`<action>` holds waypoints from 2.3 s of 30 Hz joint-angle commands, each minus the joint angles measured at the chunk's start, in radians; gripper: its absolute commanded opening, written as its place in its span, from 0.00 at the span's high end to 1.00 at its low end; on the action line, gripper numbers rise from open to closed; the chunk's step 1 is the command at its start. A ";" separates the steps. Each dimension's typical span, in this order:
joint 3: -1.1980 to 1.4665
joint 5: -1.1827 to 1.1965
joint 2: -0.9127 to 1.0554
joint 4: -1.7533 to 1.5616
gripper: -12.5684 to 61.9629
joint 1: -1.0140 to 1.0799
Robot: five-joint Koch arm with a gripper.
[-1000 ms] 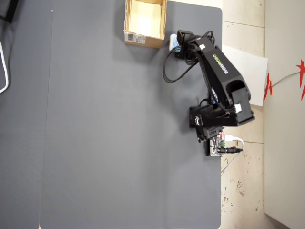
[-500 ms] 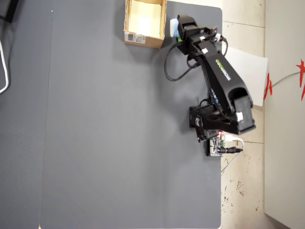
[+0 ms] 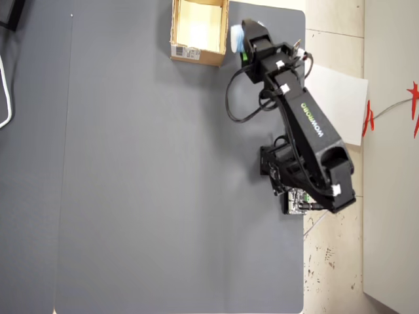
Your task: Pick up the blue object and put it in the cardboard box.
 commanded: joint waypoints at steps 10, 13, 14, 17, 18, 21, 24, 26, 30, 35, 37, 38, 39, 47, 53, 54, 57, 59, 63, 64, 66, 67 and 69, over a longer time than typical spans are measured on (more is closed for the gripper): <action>-0.129 0.114 0.008 -0.301 0.58 -0.230; -0.186 0.112 -0.028 -0.276 0.58 -0.379; -0.229 0.107 -0.063 -0.249 0.58 -0.420; -0.373 0.064 -0.166 -0.123 0.58 -0.446; -0.400 0.052 -0.186 -0.103 0.58 -0.446; -0.485 0.035 -0.241 -0.044 0.58 -0.423; -0.549 0.008 -0.276 0.072 0.58 -0.370; -0.571 -0.005 -0.295 0.150 0.58 -0.337; -0.624 -0.040 -0.318 0.336 0.56 -0.290; -0.652 -0.040 -0.328 0.371 0.41 -0.285; -0.652 -0.037 -0.328 0.370 0.39 -0.287; -0.652 -0.026 -0.327 0.365 0.38 -0.288; -0.653 -0.021 -0.327 0.362 0.38 -0.290; -0.629 0.052 -0.241 0.339 0.37 -0.402; -0.540 0.049 -0.132 0.308 0.37 -0.551; -0.520 0.051 -0.114 0.301 0.37 -0.578; -0.453 0.049 -0.038 0.282 0.37 -0.663; -0.390 0.051 0.017 0.256 0.37 -0.718; -0.259 0.054 0.112 0.190 0.38 -0.813; -0.225 0.054 0.133 0.179 0.38 -0.839; -0.166 0.054 0.167 0.155 0.38 -0.881; -0.140 0.054 0.178 0.152 0.38 -0.900; -0.091 0.054 0.209 0.152 0.38 -0.942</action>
